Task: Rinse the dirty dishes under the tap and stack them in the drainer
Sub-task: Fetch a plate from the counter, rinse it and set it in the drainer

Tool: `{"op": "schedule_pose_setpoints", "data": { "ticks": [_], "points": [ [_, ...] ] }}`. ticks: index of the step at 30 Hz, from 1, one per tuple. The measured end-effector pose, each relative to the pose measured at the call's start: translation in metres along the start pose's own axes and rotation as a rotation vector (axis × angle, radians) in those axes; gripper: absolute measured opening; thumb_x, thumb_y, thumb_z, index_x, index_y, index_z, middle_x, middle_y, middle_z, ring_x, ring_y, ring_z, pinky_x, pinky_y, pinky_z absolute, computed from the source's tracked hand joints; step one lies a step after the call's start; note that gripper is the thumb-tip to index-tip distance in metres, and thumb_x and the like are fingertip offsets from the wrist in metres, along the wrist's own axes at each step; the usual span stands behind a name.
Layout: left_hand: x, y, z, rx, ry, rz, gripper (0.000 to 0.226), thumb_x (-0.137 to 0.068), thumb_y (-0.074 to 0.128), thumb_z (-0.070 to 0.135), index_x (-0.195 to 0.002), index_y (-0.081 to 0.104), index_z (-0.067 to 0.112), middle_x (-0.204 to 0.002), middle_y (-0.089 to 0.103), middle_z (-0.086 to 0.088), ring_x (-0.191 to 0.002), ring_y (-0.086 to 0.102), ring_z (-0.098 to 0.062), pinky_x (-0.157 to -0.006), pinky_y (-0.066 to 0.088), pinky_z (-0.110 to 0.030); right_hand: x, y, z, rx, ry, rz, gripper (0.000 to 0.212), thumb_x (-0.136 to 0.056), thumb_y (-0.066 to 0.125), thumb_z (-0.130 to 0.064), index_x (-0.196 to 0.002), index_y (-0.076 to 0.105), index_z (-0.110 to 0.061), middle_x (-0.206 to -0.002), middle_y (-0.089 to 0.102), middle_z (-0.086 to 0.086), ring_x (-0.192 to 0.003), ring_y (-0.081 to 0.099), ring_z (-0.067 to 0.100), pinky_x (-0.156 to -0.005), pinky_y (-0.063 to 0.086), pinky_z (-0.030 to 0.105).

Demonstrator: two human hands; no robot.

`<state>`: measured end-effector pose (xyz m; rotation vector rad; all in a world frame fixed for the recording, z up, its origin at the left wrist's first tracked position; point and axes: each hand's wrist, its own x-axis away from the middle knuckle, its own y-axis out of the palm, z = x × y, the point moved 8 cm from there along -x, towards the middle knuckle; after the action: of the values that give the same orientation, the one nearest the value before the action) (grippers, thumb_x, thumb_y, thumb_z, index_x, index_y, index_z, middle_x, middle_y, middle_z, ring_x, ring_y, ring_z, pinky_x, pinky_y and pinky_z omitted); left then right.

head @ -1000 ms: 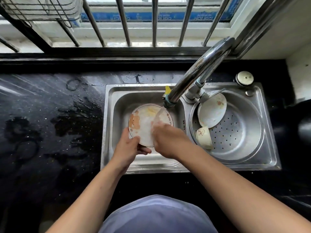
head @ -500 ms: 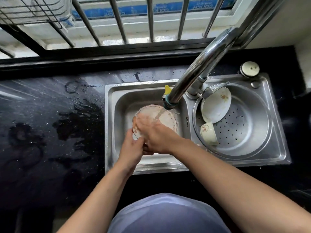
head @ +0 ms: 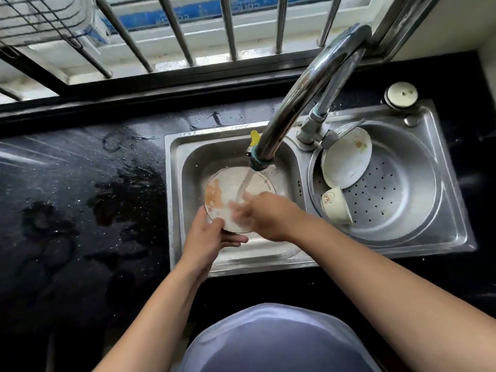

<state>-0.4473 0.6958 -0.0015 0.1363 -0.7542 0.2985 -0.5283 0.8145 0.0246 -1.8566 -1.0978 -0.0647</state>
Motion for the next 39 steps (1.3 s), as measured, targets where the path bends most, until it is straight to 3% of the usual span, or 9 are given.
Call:
{"op": "schedule_pose_setpoints", "data": {
  "ticks": [8, 12, 14, 19, 23, 28, 32, 34, 39],
  "points": [
    [-0.003, -0.001, 0.009, 0.011, 0.034, -0.002, 0.030, -0.102, 0.039, 0.002, -0.124, 0.059, 0.009, -0.084, 0.081, -0.016, -0.068, 0.079, -0.039, -0.056, 0.065, -0.036, 0.003, 0.006, -0.019, -0.098, -0.125, -0.131, 0.046, -0.095, 0.049, -0.021, -0.139, 0.060, -0.028, -0.154, 0.050, 0.006, -0.132, 0.053, 0.034, -0.110, 0.042, 0.046],
    [0.007, 0.005, 0.005, -0.049, 0.076, -0.013, 0.036, -0.099, 0.035, 0.001, -0.127, 0.055, 0.013, -0.087, 0.080, -0.023, -0.073, 0.079, -0.045, -0.058, 0.064, -0.035, -0.005, -0.017, 0.022, 0.162, 0.157, 0.054, 0.026, -0.092, 0.048, -0.014, -0.113, 0.064, -0.014, -0.114, 0.068, 0.012, -0.107, 0.064, 0.035, -0.074, 0.045, 0.034],
    [0.006, 0.013, 0.002, -0.013, 0.071, -0.018, 0.032, -0.100, 0.039, 0.001, -0.124, 0.059, 0.009, -0.083, 0.079, -0.023, -0.070, 0.079, -0.040, -0.059, 0.064, -0.037, -0.015, -0.010, -0.016, 0.132, -0.013, 0.053, 0.034, -0.091, 0.052, -0.015, -0.125, 0.054, -0.012, -0.123, 0.062, 0.016, -0.104, 0.065, 0.035, -0.071, 0.045, 0.036],
    [-0.007, -0.008, 0.006, 0.087, 0.053, 0.002, 0.036, -0.098, 0.043, 0.002, -0.125, 0.064, 0.011, -0.101, 0.080, -0.022, -0.079, 0.079, -0.042, -0.067, 0.066, -0.041, 0.000, 0.006, -0.006, -0.123, -0.058, -0.117, 0.044, -0.090, 0.045, -0.028, -0.129, 0.065, -0.025, -0.141, 0.062, 0.007, -0.125, 0.060, 0.030, -0.102, 0.049, 0.039],
    [-0.003, -0.001, -0.005, 0.005, 0.033, -0.019, 0.040, -0.090, 0.044, 0.007, -0.124, 0.064, 0.017, -0.090, 0.080, -0.024, -0.079, 0.079, -0.046, -0.068, 0.066, -0.046, -0.009, -0.006, 0.016, 0.167, 0.110, 0.038, 0.037, -0.091, 0.048, -0.011, -0.127, 0.056, -0.010, -0.127, 0.062, 0.014, -0.111, 0.064, 0.034, -0.077, 0.048, 0.035],
    [-0.005, -0.002, -0.004, 0.082, 0.018, -0.018, 0.030, -0.095, 0.049, 0.006, -0.105, 0.073, 0.021, -0.090, 0.080, -0.020, -0.074, 0.080, -0.038, -0.066, 0.066, -0.041, 0.003, 0.013, -0.028, -0.169, -0.182, -0.084, 0.037, -0.097, 0.053, -0.025, -0.133, 0.061, -0.020, -0.139, 0.062, 0.008, -0.121, 0.060, 0.033, -0.100, 0.049, 0.044],
    [-0.002, -0.003, -0.011, 0.031, 0.015, -0.031, 0.037, -0.091, 0.045, 0.004, -0.118, 0.067, 0.019, -0.087, 0.079, -0.024, -0.079, 0.079, -0.045, -0.070, 0.066, -0.046, 0.000, -0.002, 0.025, 0.202, 0.156, 0.018, 0.028, -0.089, 0.048, -0.012, -0.108, 0.068, -0.012, -0.109, 0.069, 0.014, -0.106, 0.065, 0.034, -0.072, 0.042, 0.032],
    [-0.002, 0.007, -0.010, 0.014, 0.039, -0.041, 0.032, -0.092, 0.047, 0.005, -0.115, 0.067, 0.015, -0.080, 0.078, -0.021, -0.074, 0.079, -0.041, -0.069, 0.066, -0.047, -0.009, -0.004, -0.006, 0.158, 0.050, 0.082, 0.028, -0.089, 0.051, -0.013, -0.115, 0.061, -0.011, -0.107, 0.068, 0.015, -0.099, 0.066, 0.035, -0.069, 0.042, 0.033],
    [-0.013, -0.006, -0.004, 0.063, 0.021, -0.028, 0.029, -0.098, 0.052, 0.009, -0.121, 0.067, 0.020, -0.095, 0.082, -0.017, -0.078, 0.080, -0.037, -0.070, 0.066, -0.042, 0.004, 0.011, -0.008, -0.092, -0.025, -0.014, 0.036, -0.093, 0.045, -0.028, -0.118, 0.072, -0.027, -0.119, 0.073, 0.004, -0.118, 0.061, 0.028, -0.092, 0.051, 0.037]
  ]
}}
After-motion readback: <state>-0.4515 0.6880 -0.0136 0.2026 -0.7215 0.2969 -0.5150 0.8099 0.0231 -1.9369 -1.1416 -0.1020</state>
